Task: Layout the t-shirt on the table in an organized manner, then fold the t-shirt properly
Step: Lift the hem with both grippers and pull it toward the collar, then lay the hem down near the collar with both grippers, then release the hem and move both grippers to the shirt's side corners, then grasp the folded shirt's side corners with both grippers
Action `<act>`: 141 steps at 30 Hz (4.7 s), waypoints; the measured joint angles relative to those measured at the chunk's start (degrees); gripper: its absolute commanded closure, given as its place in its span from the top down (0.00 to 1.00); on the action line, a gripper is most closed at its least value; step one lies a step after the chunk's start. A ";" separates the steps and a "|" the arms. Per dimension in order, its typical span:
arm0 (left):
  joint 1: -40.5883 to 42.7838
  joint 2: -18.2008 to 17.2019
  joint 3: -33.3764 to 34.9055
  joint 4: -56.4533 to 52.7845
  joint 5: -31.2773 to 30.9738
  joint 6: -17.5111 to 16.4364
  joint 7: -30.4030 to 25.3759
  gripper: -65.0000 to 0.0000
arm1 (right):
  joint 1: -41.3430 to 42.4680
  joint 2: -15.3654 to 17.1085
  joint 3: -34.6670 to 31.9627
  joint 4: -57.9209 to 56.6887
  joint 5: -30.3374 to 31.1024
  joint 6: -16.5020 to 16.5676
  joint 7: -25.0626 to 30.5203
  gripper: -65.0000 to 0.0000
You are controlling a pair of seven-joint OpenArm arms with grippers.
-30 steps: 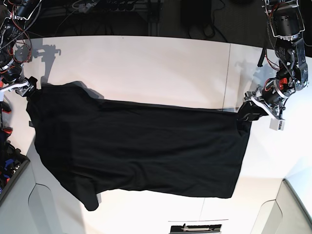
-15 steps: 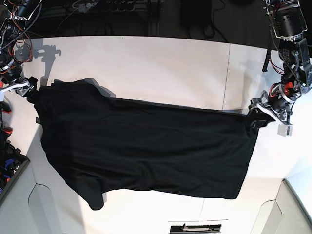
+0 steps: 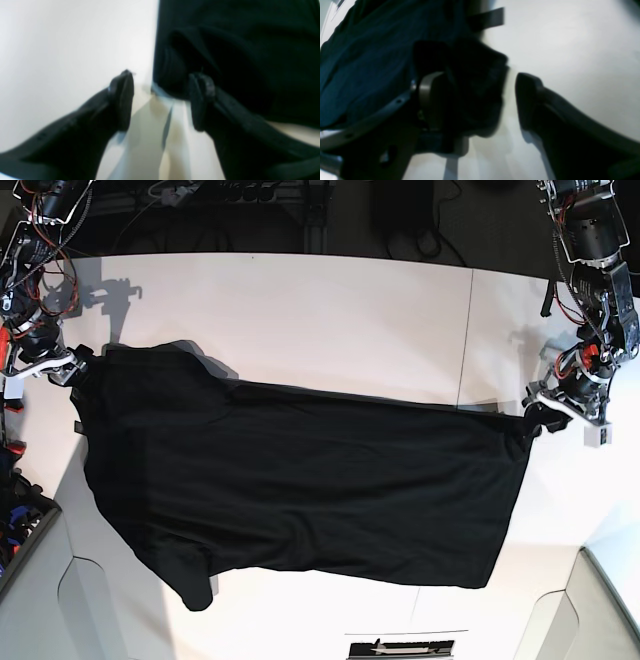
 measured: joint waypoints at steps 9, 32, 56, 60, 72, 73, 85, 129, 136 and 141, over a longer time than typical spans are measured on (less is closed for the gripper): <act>-3.93 2.36 0.61 -4.52 -3.87 -1.55 1.44 0.58 | 0.63 -4.04 -1.33 0.11 0.35 0.42 1.90 0.65; -3.32 4.63 5.92 -1.75 3.04 -7.34 0.61 0.00 | 4.22 -5.90 -2.51 0.61 -3.08 0.83 -2.75 0.00; 24.28 4.26 6.10 26.38 1.99 -10.10 2.40 0.00 | -11.58 5.68 5.81 2.62 10.36 2.58 -12.11 0.00; 25.18 4.31 6.10 27.43 2.08 -10.27 2.78 0.00 | -12.41 5.70 6.47 2.73 10.60 2.64 -12.02 0.00; 24.83 4.04 5.25 27.52 1.42 -7.48 3.15 0.49 | -12.11 5.97 6.67 4.37 10.19 2.49 -11.39 0.53; 24.83 4.07 4.33 27.65 0.39 -7.45 4.35 0.49 | -12.15 5.95 6.67 5.25 9.57 2.32 -11.69 0.53; 24.81 1.88 -8.55 29.83 -16.04 -10.93 9.20 0.49 | -9.99 6.67 6.69 19.96 4.02 1.22 -8.17 0.53; -24.65 -1.05 12.28 -29.35 4.50 -4.94 -3.61 0.49 | 27.12 9.16 -8.09 -31.10 -14.32 -0.66 7.54 0.54; -24.68 0.61 12.17 -29.38 4.37 -4.96 -3.93 0.49 | 27.12 9.16 -8.09 -31.32 -14.69 -0.66 7.78 0.54; -24.68 1.31 12.17 -29.35 4.76 -5.11 -4.15 0.49 | 27.10 9.16 -8.09 -31.36 -15.76 -0.70 8.92 0.54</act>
